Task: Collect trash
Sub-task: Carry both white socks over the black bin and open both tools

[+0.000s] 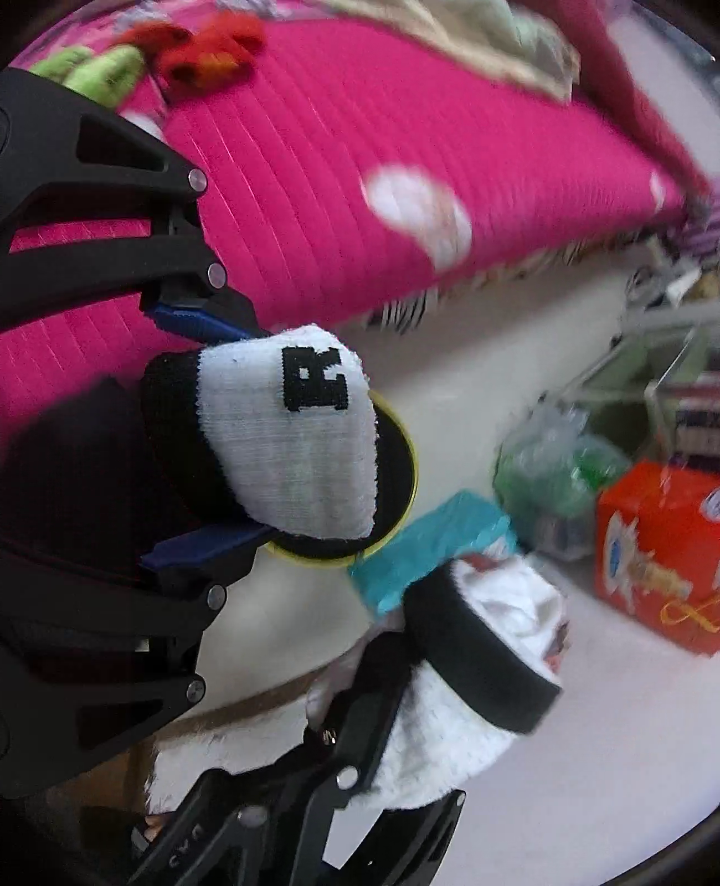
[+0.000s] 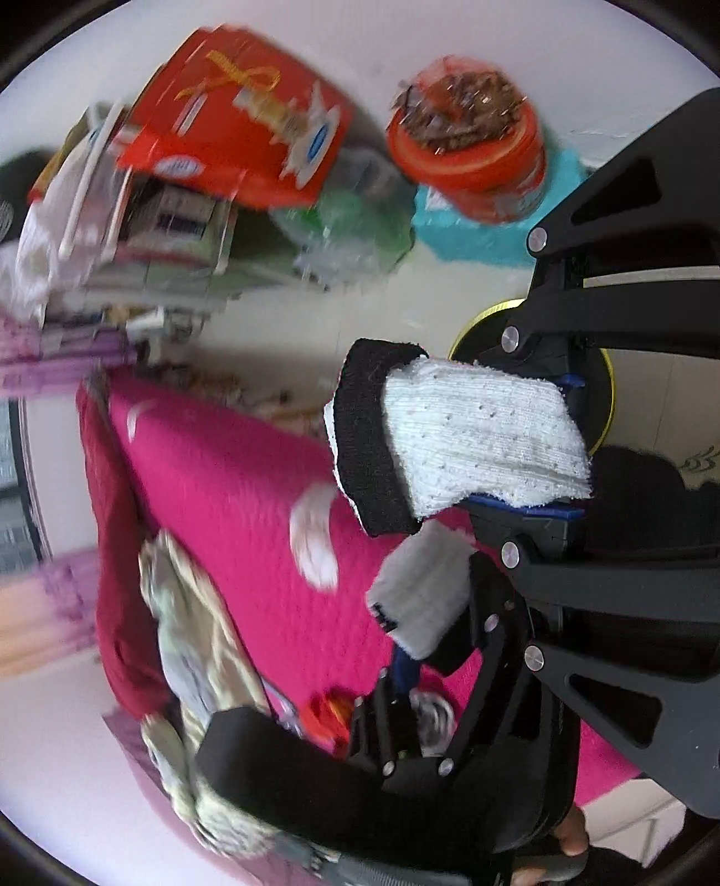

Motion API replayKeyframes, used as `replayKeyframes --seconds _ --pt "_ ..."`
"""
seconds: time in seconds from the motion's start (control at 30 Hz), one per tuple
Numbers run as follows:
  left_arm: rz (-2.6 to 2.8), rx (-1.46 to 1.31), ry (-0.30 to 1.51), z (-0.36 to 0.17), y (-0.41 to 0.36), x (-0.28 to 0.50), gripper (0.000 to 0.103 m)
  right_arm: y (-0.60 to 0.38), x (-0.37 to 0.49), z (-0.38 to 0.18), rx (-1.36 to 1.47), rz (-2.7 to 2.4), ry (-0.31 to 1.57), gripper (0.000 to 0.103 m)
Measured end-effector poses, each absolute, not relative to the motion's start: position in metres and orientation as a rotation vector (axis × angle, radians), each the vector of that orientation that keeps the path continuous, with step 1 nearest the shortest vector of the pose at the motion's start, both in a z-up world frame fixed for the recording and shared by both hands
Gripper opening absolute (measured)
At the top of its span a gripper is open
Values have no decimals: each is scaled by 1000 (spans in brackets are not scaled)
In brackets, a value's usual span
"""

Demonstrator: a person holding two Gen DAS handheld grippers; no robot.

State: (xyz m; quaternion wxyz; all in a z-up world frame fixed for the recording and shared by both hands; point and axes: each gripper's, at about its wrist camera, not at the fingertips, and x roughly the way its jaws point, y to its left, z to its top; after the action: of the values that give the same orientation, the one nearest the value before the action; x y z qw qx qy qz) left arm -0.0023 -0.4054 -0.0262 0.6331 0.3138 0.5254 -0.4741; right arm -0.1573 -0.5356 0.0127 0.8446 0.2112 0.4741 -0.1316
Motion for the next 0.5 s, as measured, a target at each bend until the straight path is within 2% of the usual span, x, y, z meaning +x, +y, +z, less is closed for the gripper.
replayKeyframes --seconds 0.03,0.07,0.13,0.37,0.5 --pt "-1102 721 1233 -33 -415 -3 62 -541 -160 10 452 -287 1004 26" --pt "-1105 733 1259 -41 -423 -3 75 -548 -162 7 458 -297 1009 26" --pt "-1083 756 1263 -50 -434 -3 86 -557 -165 0 466 -315 1021 26" --pt "-1034 844 1228 -59 -432 -5 87 -572 -158 -27 500 -317 1080 28" --pt "-989 837 1193 -54 -417 1 90 -576 -149 -51 526 -334 1143 43"
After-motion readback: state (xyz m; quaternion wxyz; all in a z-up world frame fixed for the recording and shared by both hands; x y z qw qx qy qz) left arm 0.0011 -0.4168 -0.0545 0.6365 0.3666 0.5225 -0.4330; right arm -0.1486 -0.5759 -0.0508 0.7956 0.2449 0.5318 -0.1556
